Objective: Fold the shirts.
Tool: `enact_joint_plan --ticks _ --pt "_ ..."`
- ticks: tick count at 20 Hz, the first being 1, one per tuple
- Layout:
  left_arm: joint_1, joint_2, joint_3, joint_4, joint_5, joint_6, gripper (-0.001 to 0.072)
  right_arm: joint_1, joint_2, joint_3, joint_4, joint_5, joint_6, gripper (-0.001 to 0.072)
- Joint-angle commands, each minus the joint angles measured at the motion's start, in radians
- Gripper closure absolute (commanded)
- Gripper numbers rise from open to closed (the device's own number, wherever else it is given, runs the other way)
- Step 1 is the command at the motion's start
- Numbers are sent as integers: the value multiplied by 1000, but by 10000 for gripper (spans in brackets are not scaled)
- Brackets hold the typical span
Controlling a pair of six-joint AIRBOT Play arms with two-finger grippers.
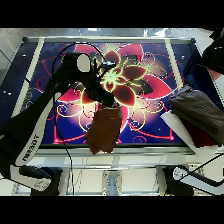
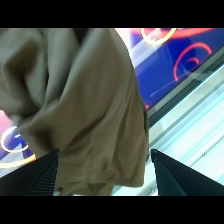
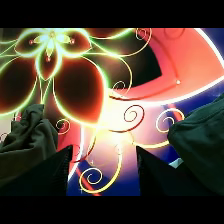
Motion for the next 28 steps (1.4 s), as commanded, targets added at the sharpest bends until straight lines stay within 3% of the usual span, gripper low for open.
enact_joint_plan --ticks 1,4,7,11,15,18,22,23,24,25,26,28 --pt "41 9 78 64 45 6 57 0 -26 -3 -2 -3 -14 264" --pt "163 80 93 293 44 -14 59 0 -52 -68 -9 16 -55 265" --pt "314 90 8 167 37 -61 64 8 -55 -248 7 14 -63 264" --pt "373 86 -330 -190 113 162 65 109 -55 -508 19 -36 -82 265" --pt "362 85 -624 -370 365 374 65 300 -55 -701 86 -284 -107 264" --pt "361 83 -679 -532 497 510 65 442 -65 -747 85 -490 -115 264" --pt "358 33 -679 -600 562 522 84 560 -74 -746 84 -594 -115 264" --pt "358 20 -679 -608 531 522 192 570 -74 -746 79 -591 -115 264" --pt "358 16 -679 -614 502 522 347 573 -74 -746 69 -589 -114 265" --pt "359 19 -678 -614 471 523 579 571 -74 -746 56 -589 -114 265" --pt "363 28 -678 -613 444 523 695 570 -74 -746 41 -591 -114 264" --pt "377 66 -678 -613 415 523 694 570 -74 -745 6 -605 -114 265"
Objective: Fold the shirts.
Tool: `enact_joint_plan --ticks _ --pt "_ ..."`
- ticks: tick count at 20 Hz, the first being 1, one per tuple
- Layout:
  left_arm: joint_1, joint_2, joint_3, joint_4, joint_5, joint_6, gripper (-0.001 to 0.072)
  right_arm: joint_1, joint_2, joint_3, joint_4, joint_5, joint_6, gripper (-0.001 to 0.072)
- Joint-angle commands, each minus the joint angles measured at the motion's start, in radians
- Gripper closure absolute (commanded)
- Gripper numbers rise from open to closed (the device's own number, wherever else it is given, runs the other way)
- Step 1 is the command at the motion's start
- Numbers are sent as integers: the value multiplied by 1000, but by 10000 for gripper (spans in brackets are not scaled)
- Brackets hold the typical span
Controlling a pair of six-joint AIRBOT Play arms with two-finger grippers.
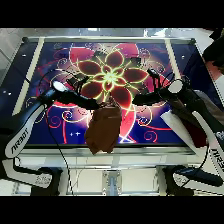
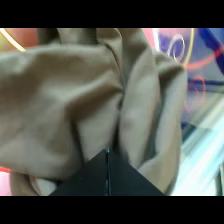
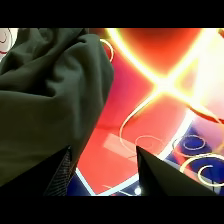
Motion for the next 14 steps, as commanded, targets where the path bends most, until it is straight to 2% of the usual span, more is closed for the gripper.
enact_joint_plan --ticks 1,4,5,8,10,11,12,13,14 --pt "21 53 -3 -23 -55 12 695 14 0 -1 -43 -55 1 265" --pt "43 155 -3 -23 -57 11 695 14 -26 6 -14 -186 58 265" --pt "43 193 -3 -23 -62 11 695 14 -64 26 19 -190 58 266" --pt "39 285 -3 -22 -79 11 695 34 -253 155 145 -115 10 264" --pt "39 298 -4 -12 -78 -28 692 61 -381 281 166 -86 7 264" --pt "39 290 -4 33 -77 -91 581 73 -432 340 165 -71 8 264" --pt "39 276 -4 96 -78 -181 244 85 -476 394 165 -51 8 264" --pt "39 256 -4 182 -78 -277 -13 94 -509 436 165 -32 8 264" --pt "39 232 -4 262 -78 -333 3 104 -537 474 162 -14 7 264"
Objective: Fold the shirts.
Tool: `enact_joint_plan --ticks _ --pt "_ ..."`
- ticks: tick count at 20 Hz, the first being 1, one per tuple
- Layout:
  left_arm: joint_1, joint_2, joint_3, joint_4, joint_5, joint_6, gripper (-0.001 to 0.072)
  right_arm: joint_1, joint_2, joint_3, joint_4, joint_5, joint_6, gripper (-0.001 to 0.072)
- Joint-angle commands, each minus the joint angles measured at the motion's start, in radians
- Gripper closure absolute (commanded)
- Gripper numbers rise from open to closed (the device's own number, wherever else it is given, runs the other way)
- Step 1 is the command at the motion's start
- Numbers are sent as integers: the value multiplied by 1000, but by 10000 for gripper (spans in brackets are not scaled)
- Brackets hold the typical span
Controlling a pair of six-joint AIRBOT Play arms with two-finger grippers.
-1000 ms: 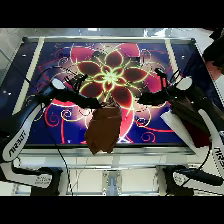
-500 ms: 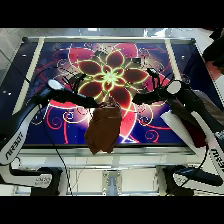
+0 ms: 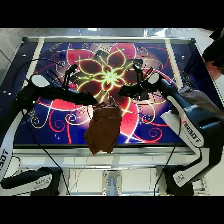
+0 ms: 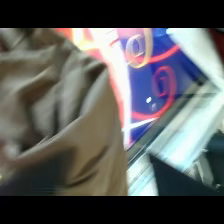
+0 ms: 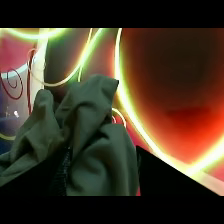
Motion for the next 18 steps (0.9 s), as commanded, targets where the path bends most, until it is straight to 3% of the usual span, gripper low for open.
enact_joint_plan --ticks 1,4,6,10,13,14,15,16,17,18 --pt "0 -48 0 208 -1 -190 3 33 -134 157 19 64 -6 264" --pt "-7 -141 0 129 -1 -187 16 44 -186 213 6 74 -6 265" --pt "-22 -214 0 28 0 -178 124 44 -200 214 -16 93 -6 265" --pt "-68 -329 0 -122 0 -109 124 50 -237 214 -28 224 -44 265" --pt "-87 -363 0 -128 0 -110 125 79 -251 215 -28 233 -85 265" --pt "-87 -364 0 -128 0 -110 191 94 -253 219 -31 220 -101 275" --pt "-87 -363 0 -129 0 -110 470 108 -253 225 -31 207 -120 405" --pt "-84 -362 0 -130 0 -107 680 119 -253 234 -32 198 -122 569" --pt "-82 -357 0 -136 -1 -103 695 124 -253 248 -34 192 -121 690" --pt "-79 -347 0 -136 -1 -103 696 124 -253 270 -37 199 -121 695"
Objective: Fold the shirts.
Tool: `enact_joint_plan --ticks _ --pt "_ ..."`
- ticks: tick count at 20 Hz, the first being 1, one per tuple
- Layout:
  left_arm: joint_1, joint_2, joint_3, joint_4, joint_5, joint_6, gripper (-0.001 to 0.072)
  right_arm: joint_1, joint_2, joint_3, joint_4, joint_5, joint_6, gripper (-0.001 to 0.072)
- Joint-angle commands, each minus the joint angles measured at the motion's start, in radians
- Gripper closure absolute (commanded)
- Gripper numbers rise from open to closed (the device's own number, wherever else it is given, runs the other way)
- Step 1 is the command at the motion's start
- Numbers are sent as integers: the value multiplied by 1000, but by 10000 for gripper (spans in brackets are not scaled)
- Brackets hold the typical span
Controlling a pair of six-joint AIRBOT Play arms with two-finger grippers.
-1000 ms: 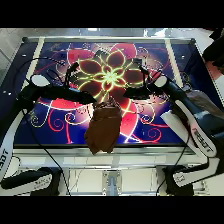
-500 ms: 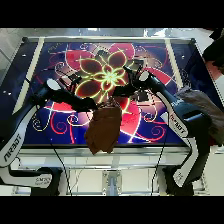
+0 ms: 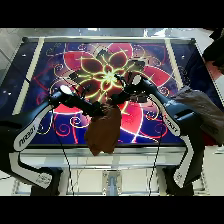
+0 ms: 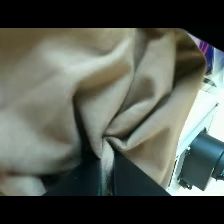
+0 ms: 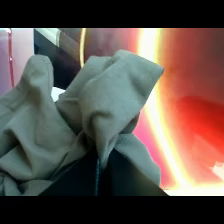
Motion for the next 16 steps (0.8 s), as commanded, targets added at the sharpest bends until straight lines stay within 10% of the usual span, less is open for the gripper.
enact_joint_plan --ticks 1,9,16 --pt "5 22 0 -19 -1 9 696 11 -2 66 -20 31 -20 695" --pt "224 549 2 -21 2 8 696 -135 236 413 -212 493 44 696" --pt "252 988 2 -23 235 8 697 -58 677 413 -151 510 101 696"
